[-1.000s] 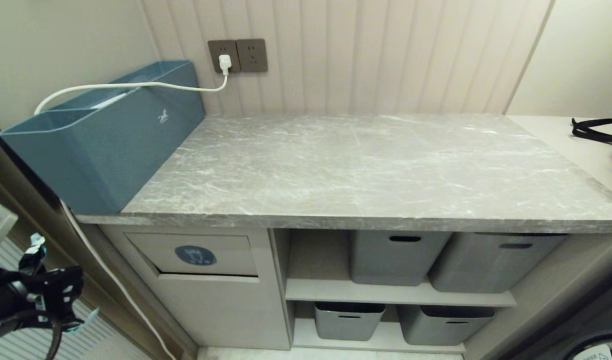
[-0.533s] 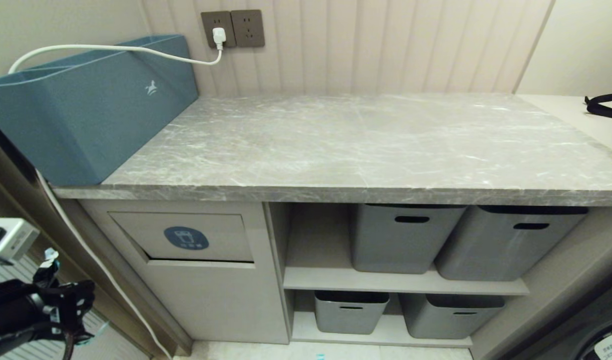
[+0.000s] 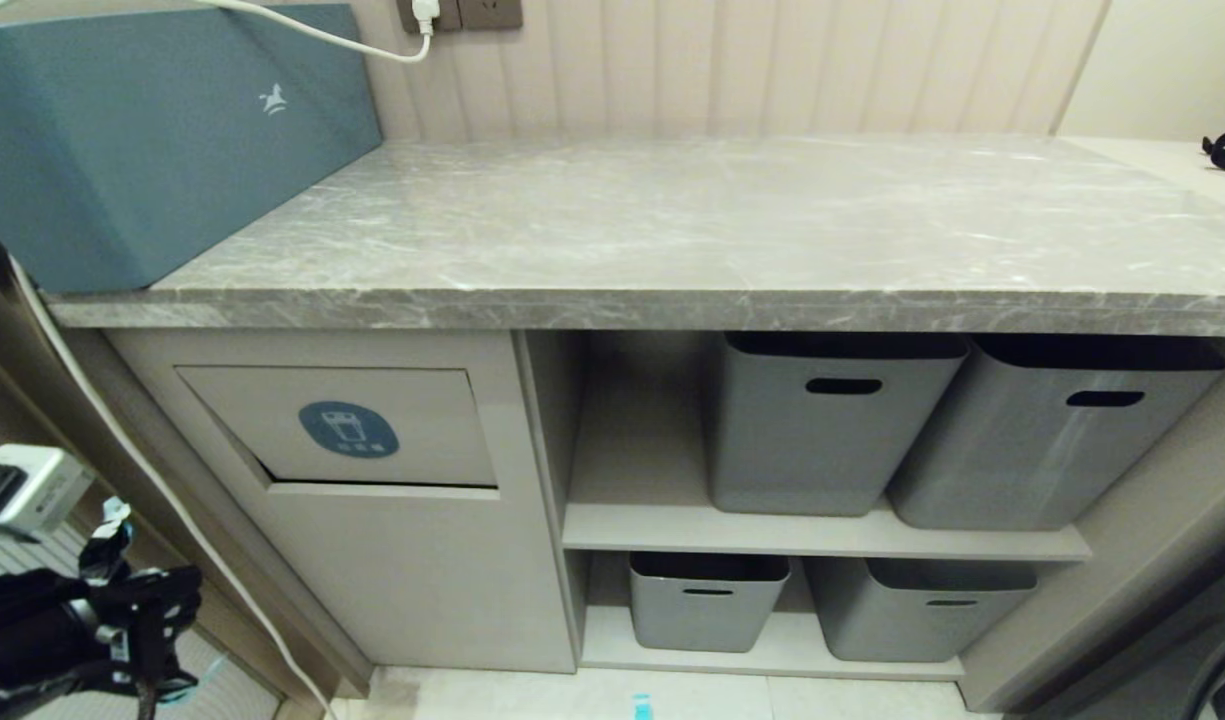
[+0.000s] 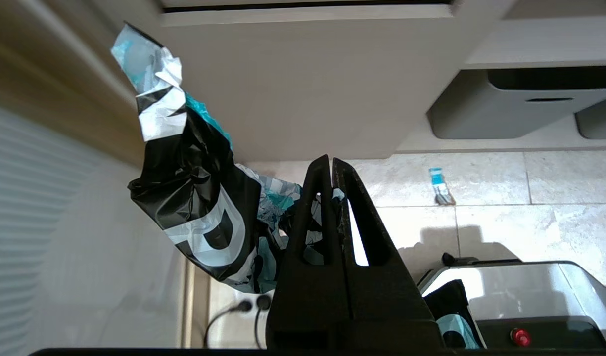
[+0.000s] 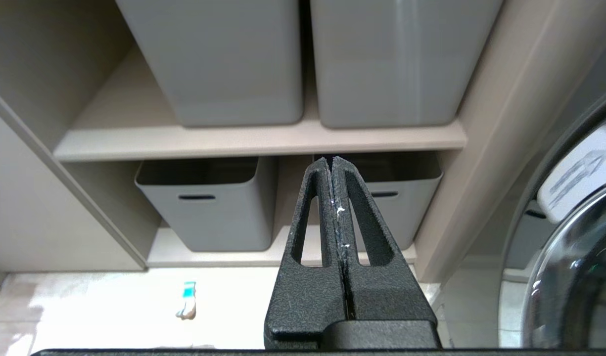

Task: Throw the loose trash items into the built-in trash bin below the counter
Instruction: Put the garbage in the trash can

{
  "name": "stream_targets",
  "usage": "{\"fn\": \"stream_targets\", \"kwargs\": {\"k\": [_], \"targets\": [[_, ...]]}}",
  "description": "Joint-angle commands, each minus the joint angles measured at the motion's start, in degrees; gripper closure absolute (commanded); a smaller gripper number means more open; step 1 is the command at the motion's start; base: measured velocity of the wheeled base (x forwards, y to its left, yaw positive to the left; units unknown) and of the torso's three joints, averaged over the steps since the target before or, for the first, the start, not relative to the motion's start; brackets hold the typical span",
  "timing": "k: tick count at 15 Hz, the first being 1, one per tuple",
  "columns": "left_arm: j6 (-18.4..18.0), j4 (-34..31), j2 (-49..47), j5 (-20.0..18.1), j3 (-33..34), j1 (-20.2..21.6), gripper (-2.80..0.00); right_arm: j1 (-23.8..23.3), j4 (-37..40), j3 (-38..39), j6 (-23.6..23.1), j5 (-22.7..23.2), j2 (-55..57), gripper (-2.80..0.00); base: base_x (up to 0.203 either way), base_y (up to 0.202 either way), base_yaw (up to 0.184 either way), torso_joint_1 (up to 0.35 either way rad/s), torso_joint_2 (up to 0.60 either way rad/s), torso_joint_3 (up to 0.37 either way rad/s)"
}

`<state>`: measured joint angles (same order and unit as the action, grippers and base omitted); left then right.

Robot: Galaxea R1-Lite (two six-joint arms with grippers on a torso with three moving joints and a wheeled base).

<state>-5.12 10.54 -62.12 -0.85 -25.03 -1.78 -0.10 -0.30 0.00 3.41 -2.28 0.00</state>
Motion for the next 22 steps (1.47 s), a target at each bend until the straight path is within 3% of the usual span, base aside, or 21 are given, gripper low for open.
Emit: {"fn": "stream_targets", "kwargs": {"k": [1,4,10,14,19,22], "targets": [[-0.01,1.79,-0.3,-0.42,0.73,-2.65,0.0,0.01,-0.05,0.0,0.01,-0.01,0.09,0.0,0.0,0.0,0.0,-0.163,0.46,0.3],[-0.03,11.36,-1.66,-3.51,4.64,-6.96,0.0,0.01,-0.05,0.09,0.01,-0.01,0.09,0.0,0.0,0.0,0.0,-0.139,0.46,0.306],[6.4,20.85,-9.73,-4.52,5.42,-6.87,0.0,0.01,-0.05,0.0,0.01,-0.01,0.03,0.0,0.0,0.0,0.0,-0.071,0.28,0.193],[7.64,41.88,-22.4,-2.91,4.78,-6.66,0.0,0.01,-0.05,0.05,0.01,-0.01,0.06,0.0,0.0,0.0,0.0,-0.003,0.02,0.01],[4.77,68.15,-38.76,0.53,5.65,-6.58,0.0,0.01,-0.05,0.0,0.01,-0.01,0.0,0.0,0.0,0.0,0.0,0.0,0.0,0.0],[4.79,68.93,-41.39,0.49,2.11,-6.41,0.0,0.01,-0.05,0.0,0.01,-0.01,0.03,0.0,0.0,0.0,0.0,0.0,0.0,0.0]]}}
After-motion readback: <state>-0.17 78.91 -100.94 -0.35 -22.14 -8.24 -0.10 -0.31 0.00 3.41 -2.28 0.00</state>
